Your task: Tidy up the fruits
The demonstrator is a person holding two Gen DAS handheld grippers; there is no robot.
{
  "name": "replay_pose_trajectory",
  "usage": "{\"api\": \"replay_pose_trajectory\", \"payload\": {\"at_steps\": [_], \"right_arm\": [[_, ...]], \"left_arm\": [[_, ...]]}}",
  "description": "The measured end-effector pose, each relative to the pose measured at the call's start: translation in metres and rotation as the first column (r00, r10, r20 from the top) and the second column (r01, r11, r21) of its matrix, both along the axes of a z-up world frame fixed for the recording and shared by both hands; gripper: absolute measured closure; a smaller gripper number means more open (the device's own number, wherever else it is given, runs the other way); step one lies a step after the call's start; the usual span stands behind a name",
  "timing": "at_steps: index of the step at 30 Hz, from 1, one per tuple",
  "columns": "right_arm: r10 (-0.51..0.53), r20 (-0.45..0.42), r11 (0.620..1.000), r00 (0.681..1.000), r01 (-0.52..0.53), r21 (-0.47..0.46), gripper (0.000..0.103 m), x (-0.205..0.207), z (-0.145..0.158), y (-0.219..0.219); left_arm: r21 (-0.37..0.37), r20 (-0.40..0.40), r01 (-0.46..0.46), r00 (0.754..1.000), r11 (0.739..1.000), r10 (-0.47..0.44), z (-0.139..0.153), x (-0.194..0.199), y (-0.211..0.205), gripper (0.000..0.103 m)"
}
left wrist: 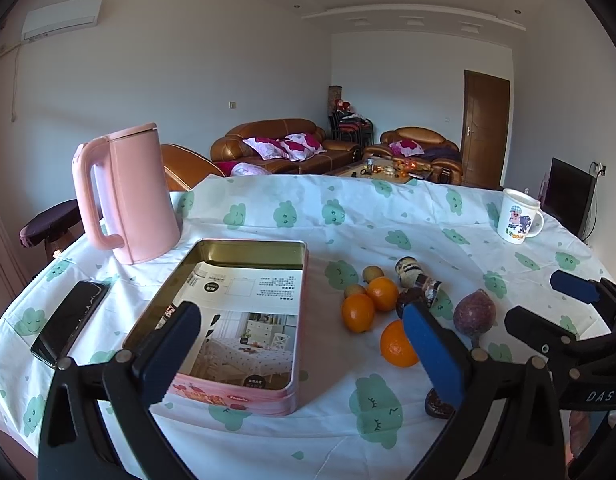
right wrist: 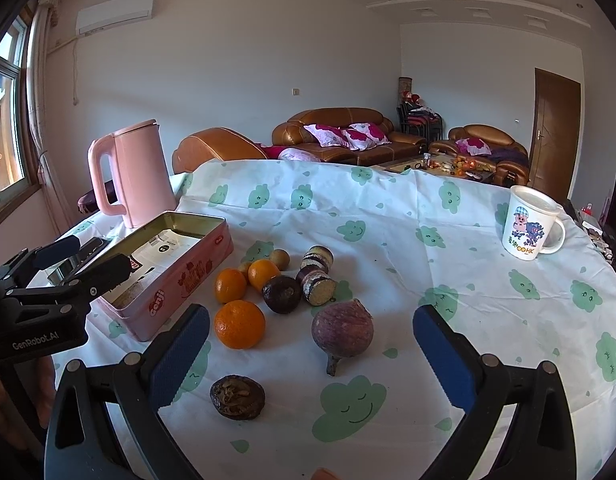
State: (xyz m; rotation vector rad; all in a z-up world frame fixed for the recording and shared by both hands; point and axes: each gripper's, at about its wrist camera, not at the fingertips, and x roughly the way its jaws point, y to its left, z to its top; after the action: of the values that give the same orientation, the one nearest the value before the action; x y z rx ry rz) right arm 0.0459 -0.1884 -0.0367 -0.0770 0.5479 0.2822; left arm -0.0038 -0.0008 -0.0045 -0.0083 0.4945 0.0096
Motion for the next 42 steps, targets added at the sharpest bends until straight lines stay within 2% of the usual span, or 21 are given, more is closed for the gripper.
{"api": "replay_pose_trajectory", "payload": {"at_steps": [17,28,31,37,42], "right_arm": [[-0.010,-0.011,1.000,1.000,0.010,0.006,0.001,0.003,-0.007,-0.003],[-0.059,-0.029,0.998,0.998,0.059,0.006,0.001,0.012,-0.017,-0.019],[-0.109,-0.042,0.994,0.993,0.108,-0.008,0.001,0.019,-0.022,-0.031],[-0.138,-0.059,0.990,0.989,0.139,0.016,0.001,0.024,-0.026,-0.051],[-0.133,-0.075,0.991,0.988,0.135,0.025,0.001,0.026,-0.031,-0.054]], "left_arm": [[0.002,-0.003,0.003,1.000,1.000,-0.003,-0.001,-0.002,-0.002,0.000],[0.004,-0.044,0.031,0.999,1.000,-0.030,-0.017,0.007,-0.021,0.000],[-0.008,-0.066,0.066,0.996,0.998,-0.066,-0.024,0.009,-0.030,0.000],[-0.017,-0.081,0.116,0.990,0.993,-0.117,-0.033,0.009,-0.050,0.000],[-0.019,-0.149,0.193,0.970,0.981,-0.194,-0.050,0.011,-0.075,0.000]]}}
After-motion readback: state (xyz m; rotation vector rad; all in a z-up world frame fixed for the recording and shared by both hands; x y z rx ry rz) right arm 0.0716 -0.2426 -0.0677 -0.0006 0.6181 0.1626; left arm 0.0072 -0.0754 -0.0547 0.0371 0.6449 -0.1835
